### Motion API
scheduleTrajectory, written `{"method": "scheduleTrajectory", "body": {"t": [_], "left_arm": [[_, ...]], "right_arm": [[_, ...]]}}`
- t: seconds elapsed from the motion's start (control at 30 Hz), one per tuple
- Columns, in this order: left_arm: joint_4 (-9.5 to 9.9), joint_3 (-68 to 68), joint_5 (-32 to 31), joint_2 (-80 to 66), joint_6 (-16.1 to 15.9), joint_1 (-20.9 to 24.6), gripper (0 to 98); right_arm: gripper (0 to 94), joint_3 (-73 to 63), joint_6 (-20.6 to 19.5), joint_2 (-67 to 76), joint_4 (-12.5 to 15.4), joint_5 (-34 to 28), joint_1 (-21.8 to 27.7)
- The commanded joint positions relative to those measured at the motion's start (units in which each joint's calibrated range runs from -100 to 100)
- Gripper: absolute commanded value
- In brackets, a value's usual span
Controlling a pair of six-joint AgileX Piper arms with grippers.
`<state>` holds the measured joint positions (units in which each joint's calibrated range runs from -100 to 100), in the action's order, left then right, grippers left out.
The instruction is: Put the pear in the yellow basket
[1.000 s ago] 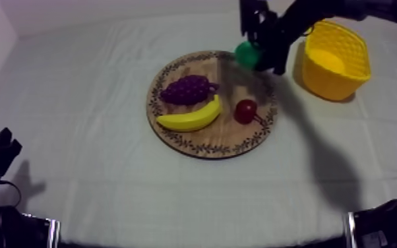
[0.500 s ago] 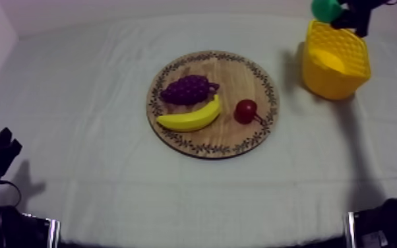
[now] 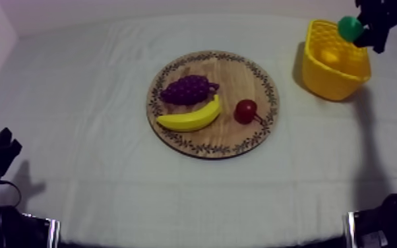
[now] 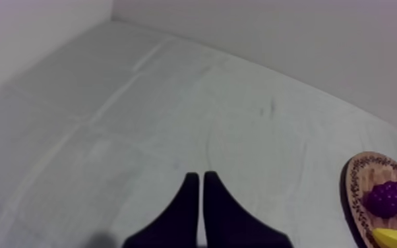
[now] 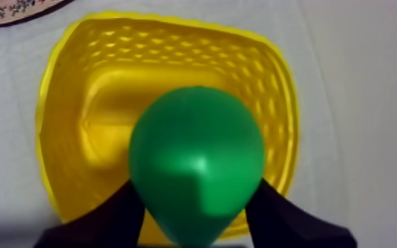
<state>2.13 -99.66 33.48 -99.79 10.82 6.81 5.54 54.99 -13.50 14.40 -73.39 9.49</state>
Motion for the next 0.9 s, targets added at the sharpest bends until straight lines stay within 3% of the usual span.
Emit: {"method": "scheduleTrajectory", "body": {"t": [0.0, 0.47, 0.77, 0.87], "left_arm": [[-0.01, 0.0, 0.0, 0.0, 0.0, 0.0, 0.1], [-0.01, 0.0, 0.0, 0.0, 0.0, 0.0, 0.1], [-0.01, 0.0, 0.0, 0.0, 0.0, 0.0, 0.1], [-0.01, 0.0, 0.0, 0.0, 0.0, 0.0, 0.1]], "right_arm": [[46.0, 0.3, -0.1, -1.5, -0.4, 0.6, -0.3], [47.9, -3.9, -2.7, -13.1, -2.4, 2.5, -2.8], [63.4, -6.5, -6.1, -15.3, -2.5, 5.2, -3.3], [57.8, -6.4, -7.6, -14.2, -2.5, 6.1, -3.2]]}}
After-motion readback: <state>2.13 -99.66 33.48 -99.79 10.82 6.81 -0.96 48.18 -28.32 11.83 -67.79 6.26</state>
